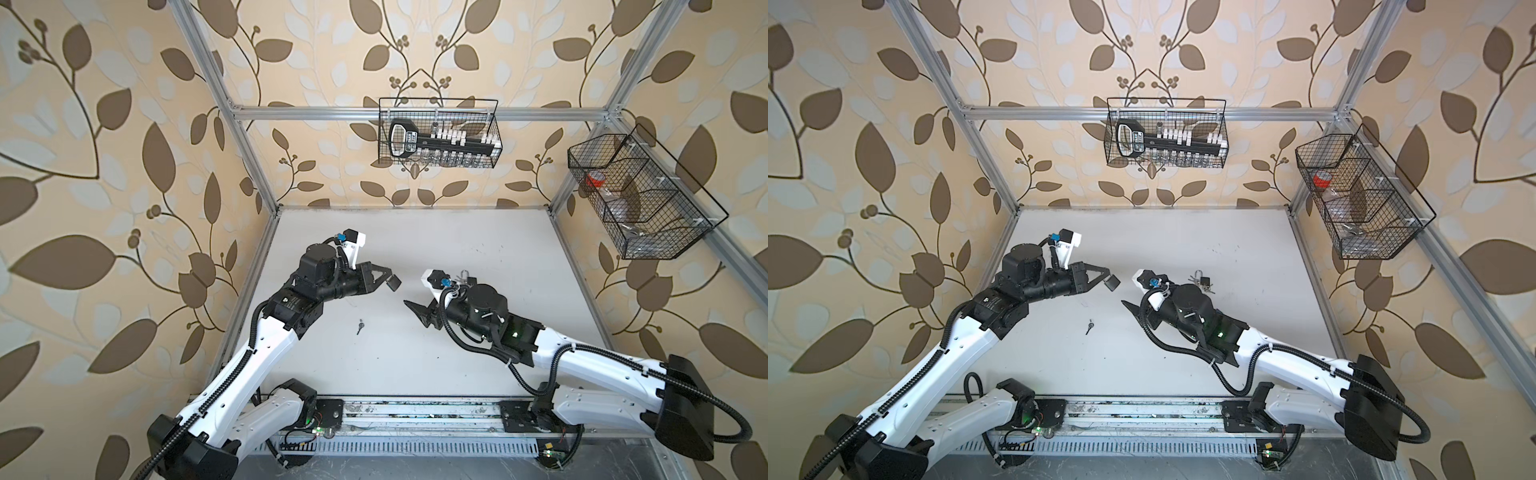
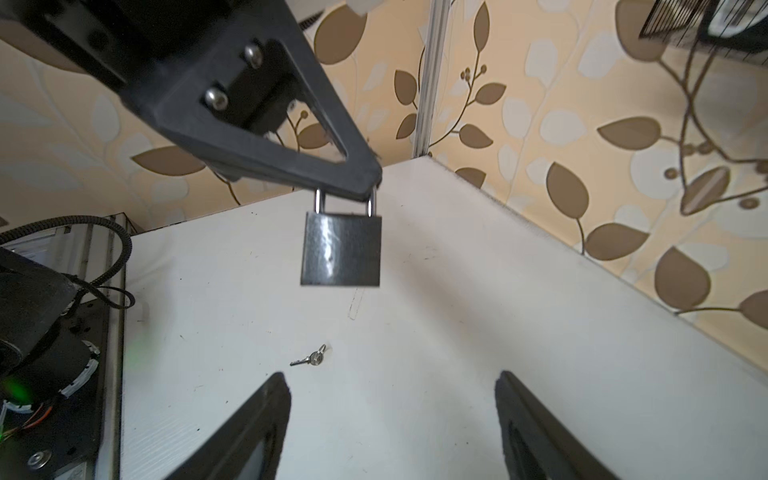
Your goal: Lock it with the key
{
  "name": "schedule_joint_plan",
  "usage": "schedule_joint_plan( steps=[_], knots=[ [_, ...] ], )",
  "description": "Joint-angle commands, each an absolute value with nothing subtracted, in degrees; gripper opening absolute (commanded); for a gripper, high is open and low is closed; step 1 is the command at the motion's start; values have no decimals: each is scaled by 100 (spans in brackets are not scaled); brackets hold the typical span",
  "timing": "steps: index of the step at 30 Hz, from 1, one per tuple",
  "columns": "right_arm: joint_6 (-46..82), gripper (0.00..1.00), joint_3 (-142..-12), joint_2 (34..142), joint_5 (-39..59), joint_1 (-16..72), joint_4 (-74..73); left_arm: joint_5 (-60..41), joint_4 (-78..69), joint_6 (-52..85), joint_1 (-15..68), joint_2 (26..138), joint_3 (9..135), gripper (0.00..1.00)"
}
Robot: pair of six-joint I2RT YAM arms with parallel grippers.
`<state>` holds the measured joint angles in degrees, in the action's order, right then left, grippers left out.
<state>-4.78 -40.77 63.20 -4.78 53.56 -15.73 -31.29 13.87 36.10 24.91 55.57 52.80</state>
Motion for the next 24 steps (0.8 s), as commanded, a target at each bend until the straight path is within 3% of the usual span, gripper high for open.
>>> schedule_joint_plan(
  steps=[1,11,24],
  knots=[
    [-886,76,-4180,6236,-617,5353,-1581,-2922,683,3459,2715,5432,5185,0],
    [-325,73,-4772,6756,-128,5347,-1282,-2752,712,3270,2968,5502,5247,0],
    [-149,54,-5263,7262,-95,5430,-1042,-2604,844,3269,3006,5432,5231,0]
  ],
)
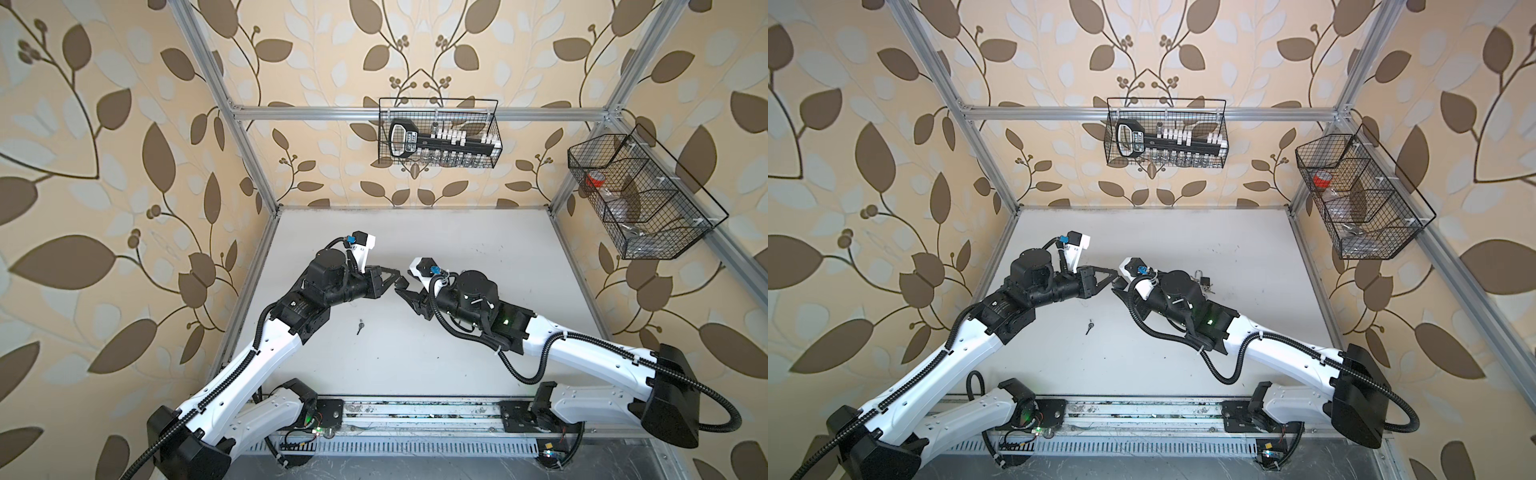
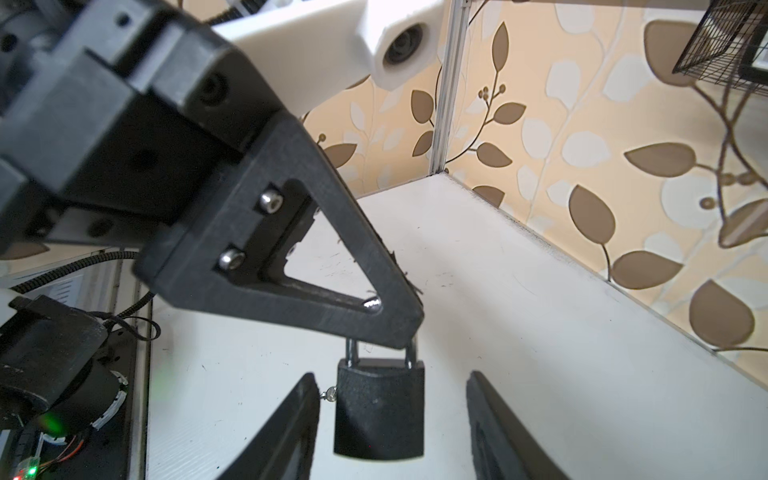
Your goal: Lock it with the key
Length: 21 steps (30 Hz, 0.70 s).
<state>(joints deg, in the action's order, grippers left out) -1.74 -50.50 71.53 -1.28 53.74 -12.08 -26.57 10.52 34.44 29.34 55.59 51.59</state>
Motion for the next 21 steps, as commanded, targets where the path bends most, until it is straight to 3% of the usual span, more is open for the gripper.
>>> schedule_joint_plan(
  steps=[1,9,11,14,21],
  knots=[
    [-158,53,-5286,7292,-114,5447,-1029,-2602,844,3264,3006,5425,5222,0],
    [-158,41,-5351,7363,-194,5511,-996,-2637,749,3312,3001,5414,5157,0],
    [-158,41,-5344,7356,-214,5527,-1008,-2633,747,3322,3006,5414,5142,0],
    [-167,50,-5315,7329,-280,5541,-1065,-2641,756,3322,3004,5434,5132,0],
    [-202,45,-5334,7304,-290,5559,-1117,-2739,712,3315,2999,5484,5127,0]
  ],
)
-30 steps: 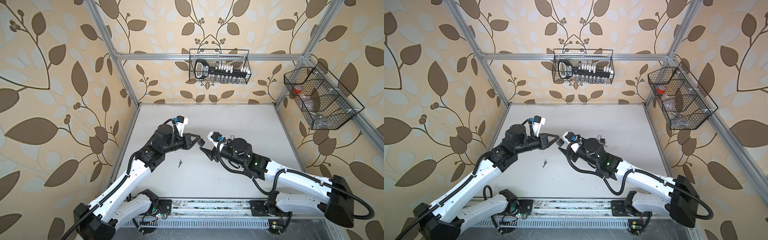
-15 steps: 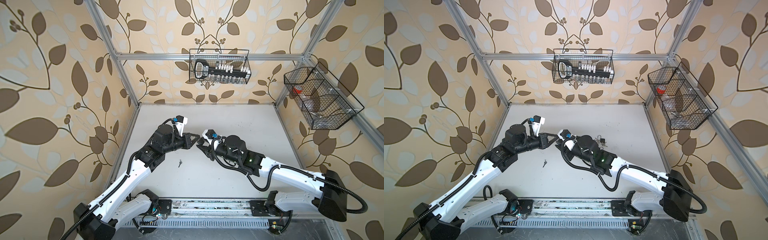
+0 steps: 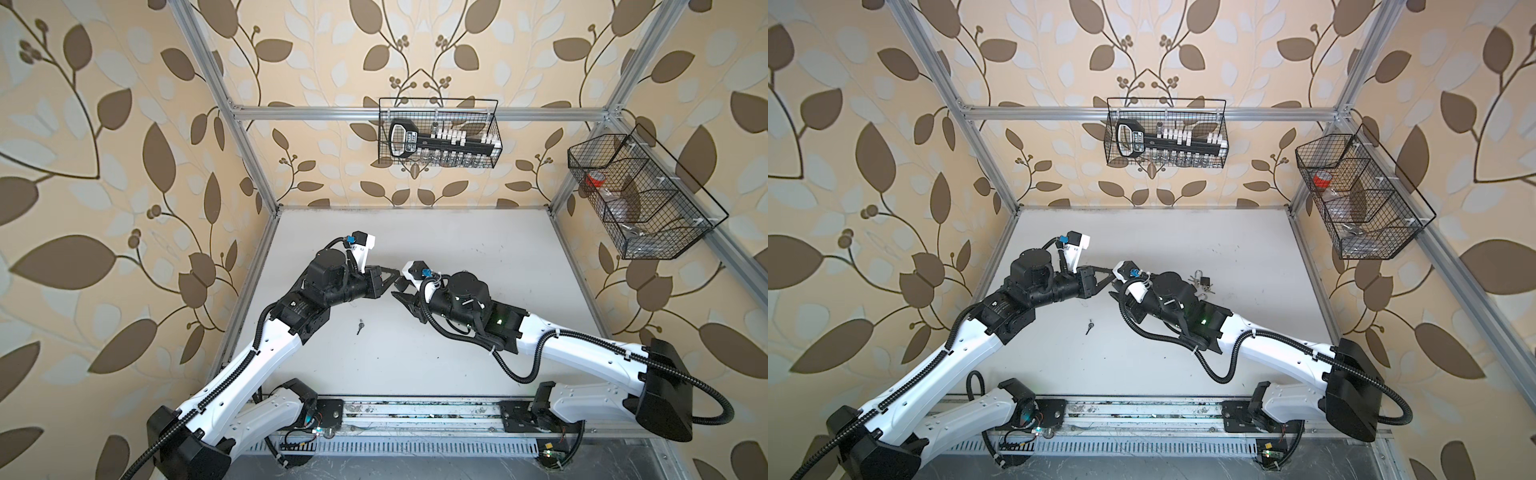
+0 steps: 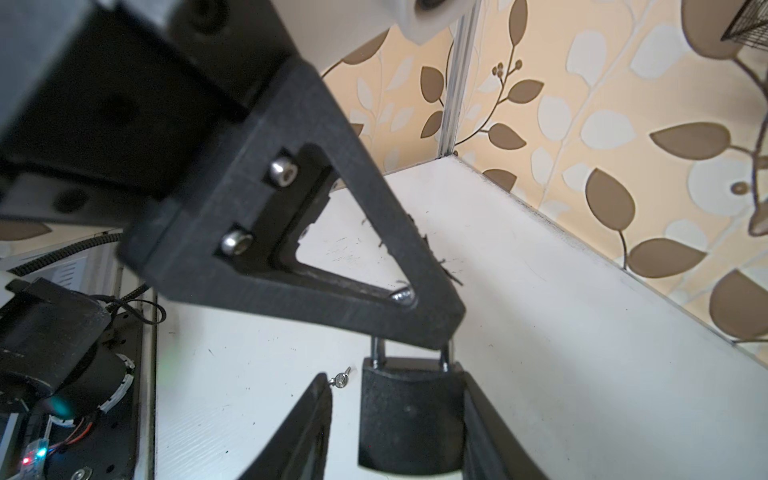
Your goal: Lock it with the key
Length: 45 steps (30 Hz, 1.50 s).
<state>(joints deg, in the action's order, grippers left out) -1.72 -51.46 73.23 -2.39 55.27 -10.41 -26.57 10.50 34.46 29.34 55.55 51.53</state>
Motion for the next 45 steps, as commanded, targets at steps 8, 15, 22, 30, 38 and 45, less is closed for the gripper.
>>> schedule_joint_plan(
  steps=[8,15,22,30,38,45],
  knots=[
    [-229,38,-5300,7266,-349,5566,-1110,-2812,686,3313,3005,5535,5122,0],
    [-289,26,-5256,7238,-283,5570,-1109,-2900,707,3306,3006,5616,5163,0],
    [-211,12,-5165,7168,-323,5572,-1033,-2871,905,3217,3005,5634,5353,7],
    [482,0,-4717,6998,-819,5557,-921,-1609,2180,2810,2973,5753,6029,53],
    [1266,0,-4243,7173,-1300,5520,-1061,-1318,2715,2859,2508,5768,6028,94],
    [1650,0,-4776,8131,-1180,5520,-551,-2270,2828,3291,951,5654,5455,99]
  ],
)
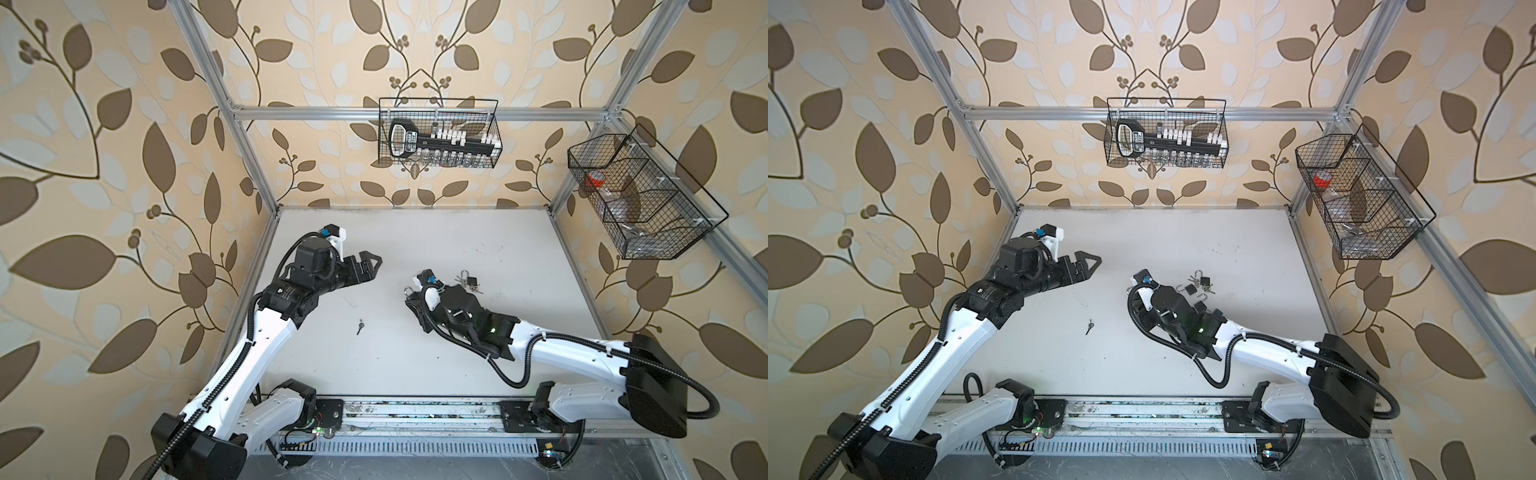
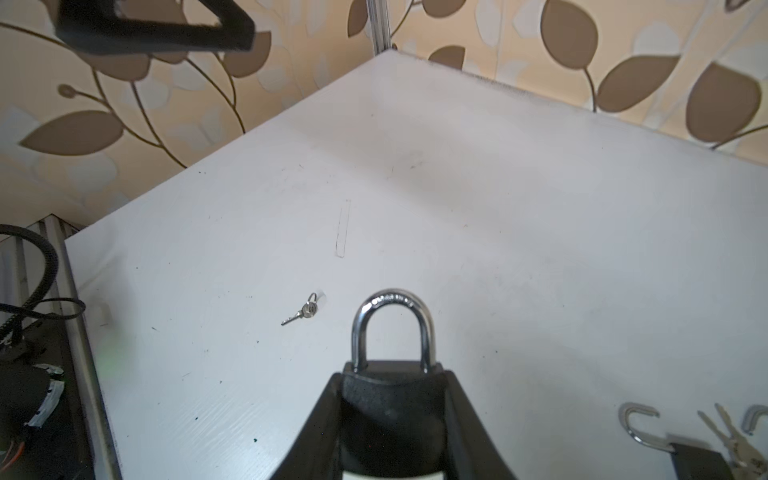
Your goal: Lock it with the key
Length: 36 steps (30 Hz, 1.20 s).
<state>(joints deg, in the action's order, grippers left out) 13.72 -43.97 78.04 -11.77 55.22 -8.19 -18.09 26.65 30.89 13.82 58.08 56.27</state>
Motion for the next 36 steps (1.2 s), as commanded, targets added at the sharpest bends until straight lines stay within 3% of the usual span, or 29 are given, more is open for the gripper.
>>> schedule_joint_plan(
  steps=[1,15,36],
  knots=[
    [1659,0,-4851,8261,-1123,5515,-488,-2375,2850,3304,786,5643,5406,99],
    [1775,0,-7361,10745,-683,5450,1310,-2608,3513,3141,-920,5394,5150,99],
    [754,0,-11057,13701,-443,4996,2590,-2037,4122,2830,-990,4855,5324,99]
  ],
)
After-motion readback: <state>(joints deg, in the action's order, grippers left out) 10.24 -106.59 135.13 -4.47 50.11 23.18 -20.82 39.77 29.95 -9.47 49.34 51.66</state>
